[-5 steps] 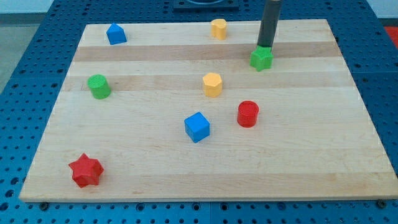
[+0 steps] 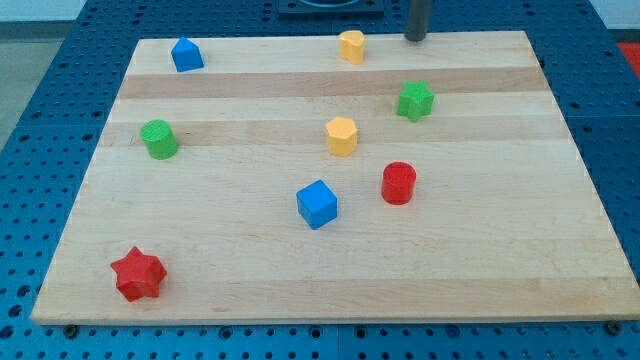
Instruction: Push yellow hexagon slightly down
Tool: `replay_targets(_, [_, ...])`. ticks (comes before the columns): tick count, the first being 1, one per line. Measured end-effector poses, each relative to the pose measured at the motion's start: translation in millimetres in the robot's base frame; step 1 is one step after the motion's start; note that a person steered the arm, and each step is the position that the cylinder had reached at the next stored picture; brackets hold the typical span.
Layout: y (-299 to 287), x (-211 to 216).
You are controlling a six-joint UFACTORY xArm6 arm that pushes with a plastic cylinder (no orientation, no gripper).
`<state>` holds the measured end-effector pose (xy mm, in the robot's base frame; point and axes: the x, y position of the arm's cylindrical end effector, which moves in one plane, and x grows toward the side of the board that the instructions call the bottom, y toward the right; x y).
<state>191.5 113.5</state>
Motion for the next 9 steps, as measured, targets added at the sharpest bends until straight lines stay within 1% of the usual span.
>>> replay_targets(1, [-24,0])
replay_targets(2, [-25,0])
replay_targets(4, [-61,1])
replay_targets(5, [-61,1])
replay_targets(6, [-68,6])
replay_targets(8, [-81,30])
replay_targets(9, [-91,32])
